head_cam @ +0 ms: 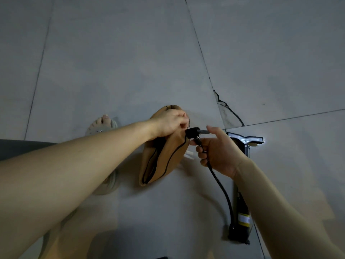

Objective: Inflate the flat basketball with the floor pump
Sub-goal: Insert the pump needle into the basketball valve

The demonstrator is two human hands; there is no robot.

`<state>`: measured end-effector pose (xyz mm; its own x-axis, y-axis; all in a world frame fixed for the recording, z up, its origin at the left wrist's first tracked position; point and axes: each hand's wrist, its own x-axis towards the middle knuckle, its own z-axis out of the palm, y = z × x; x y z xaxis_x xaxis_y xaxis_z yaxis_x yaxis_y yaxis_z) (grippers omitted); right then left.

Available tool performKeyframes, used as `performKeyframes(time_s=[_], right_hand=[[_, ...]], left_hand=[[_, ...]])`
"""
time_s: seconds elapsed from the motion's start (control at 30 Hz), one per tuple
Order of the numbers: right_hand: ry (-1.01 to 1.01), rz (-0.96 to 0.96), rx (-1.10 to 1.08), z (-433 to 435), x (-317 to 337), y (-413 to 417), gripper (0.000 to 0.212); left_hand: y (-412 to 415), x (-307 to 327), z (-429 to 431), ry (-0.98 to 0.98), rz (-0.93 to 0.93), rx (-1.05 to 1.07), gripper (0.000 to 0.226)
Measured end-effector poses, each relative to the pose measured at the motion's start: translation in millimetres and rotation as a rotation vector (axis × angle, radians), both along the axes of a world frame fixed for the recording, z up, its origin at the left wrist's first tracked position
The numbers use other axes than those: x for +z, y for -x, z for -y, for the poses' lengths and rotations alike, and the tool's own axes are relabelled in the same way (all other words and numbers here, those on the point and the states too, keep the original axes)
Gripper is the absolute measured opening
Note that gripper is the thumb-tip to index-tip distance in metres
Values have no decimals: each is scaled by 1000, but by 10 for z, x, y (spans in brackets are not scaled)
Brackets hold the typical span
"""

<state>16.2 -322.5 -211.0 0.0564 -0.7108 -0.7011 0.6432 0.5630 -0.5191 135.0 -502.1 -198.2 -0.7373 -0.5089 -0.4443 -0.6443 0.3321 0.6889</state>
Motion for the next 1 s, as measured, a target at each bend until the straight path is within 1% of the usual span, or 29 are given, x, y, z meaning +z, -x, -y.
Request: performKeyframes(time_s=[0.07,0.1,0.2,0.27,0.33,0.43,0.57,0.67,0.77,0.9,1.0], right_hand=[[-9,38,7,15,12,40,66],[-12,48,17,21,13,56,67],[-18,73,35,30,22,85,68],[-16,82,43,30,37,96,67],[-15,88,43,33,48,103,65],[-4,115,29,22,45,123,61],[18,155,18,11,31,129,54],[30,181,-9,11,21,110,49],[50,212,-47,4,8,72,48],[33,200,-96,11,1,31,39],[10,135,-157,40,-17,-19,27]], left_hand=[[7,-6,54,-44,3,-29,28],[14,-4,65,-60,10,-32,33],[51,22,14,-62,34,5,64],[82,52,-51,38,66,22,72],[103,58,-78,99,100,47,69],[123,43,-59,53,114,83,69],[122,67,-42,21,115,79,65],[112,107,-14,-14,123,79,69],[107,134,-10,-30,131,75,68],[95,135,1,-48,132,85,69],[95,134,10,-89,123,98,61]])
